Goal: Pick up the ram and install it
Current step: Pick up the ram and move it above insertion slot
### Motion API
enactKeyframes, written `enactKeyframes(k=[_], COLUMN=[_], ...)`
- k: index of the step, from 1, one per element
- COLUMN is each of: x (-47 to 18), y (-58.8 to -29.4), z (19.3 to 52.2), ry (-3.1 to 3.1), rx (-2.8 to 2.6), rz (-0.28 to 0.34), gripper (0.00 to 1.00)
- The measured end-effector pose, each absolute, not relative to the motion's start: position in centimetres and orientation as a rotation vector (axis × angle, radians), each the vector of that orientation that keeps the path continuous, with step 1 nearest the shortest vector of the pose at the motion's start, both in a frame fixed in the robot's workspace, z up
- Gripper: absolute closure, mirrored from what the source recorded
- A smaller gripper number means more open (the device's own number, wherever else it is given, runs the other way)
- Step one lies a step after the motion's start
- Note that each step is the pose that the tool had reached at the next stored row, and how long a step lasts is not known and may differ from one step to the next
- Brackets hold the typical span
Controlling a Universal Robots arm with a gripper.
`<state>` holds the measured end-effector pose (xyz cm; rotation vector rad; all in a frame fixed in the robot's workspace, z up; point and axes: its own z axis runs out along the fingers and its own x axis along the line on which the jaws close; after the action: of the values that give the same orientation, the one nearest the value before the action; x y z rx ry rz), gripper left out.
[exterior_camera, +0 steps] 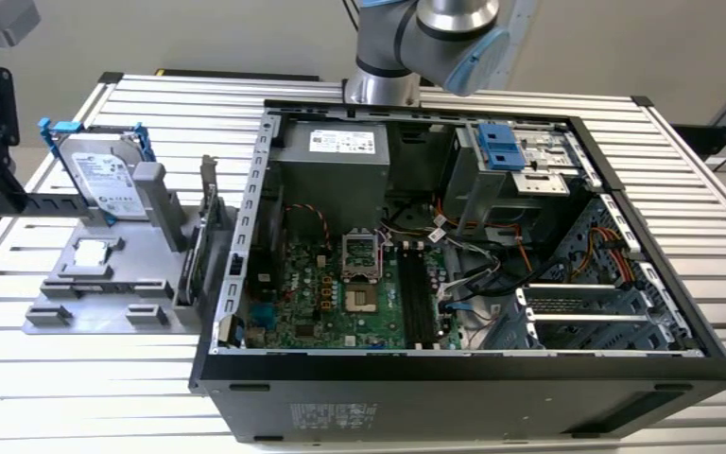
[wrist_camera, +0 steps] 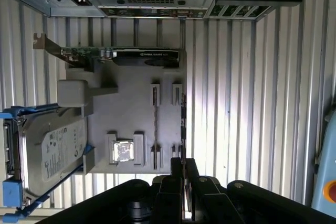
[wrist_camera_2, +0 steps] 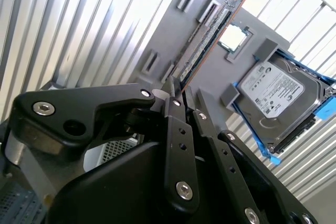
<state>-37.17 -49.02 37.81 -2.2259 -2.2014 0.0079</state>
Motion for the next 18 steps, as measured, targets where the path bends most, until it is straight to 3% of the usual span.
enactKeyframes(k=[18], x=[-37.2], y=[-49.0], z=[39.5], ry=[-2.201], rx=[-2.226], rz=[0.008], gripper=[1.0])
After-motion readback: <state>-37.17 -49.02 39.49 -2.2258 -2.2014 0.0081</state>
